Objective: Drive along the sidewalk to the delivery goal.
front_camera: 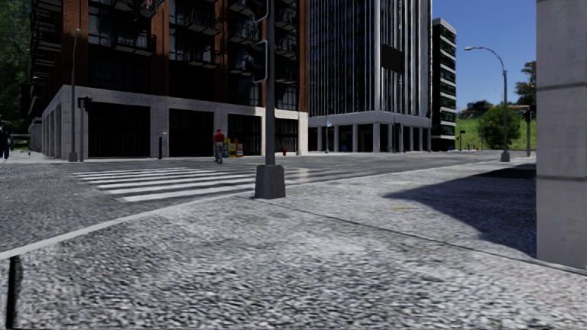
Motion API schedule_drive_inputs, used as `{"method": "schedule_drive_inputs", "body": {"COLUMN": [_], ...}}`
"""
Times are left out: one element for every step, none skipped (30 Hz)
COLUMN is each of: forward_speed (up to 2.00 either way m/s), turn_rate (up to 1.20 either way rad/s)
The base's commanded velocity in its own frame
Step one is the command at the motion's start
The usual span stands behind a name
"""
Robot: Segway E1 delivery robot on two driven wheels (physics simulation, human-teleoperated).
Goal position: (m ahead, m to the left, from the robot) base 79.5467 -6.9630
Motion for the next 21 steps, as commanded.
{"method": "schedule_drive_inputs", "body": {"forward_speed": [2.00,2.00,2.00,2.00,2.00,2.00,2.00,2.00,2.00,2.00,2.00,2.00,2.00,2.00,2.00,2.00,2.00,2.00,2.00,2.00,2.00], "turn_rate": [0.62,0.62,0.62,0.62,0.62,0.61,0.61,0.60,0.60,0.60,0.60,0.60,0.60,0.60,0.60,0.60,0.53,0.50,0.49,0.49,0.49]}}
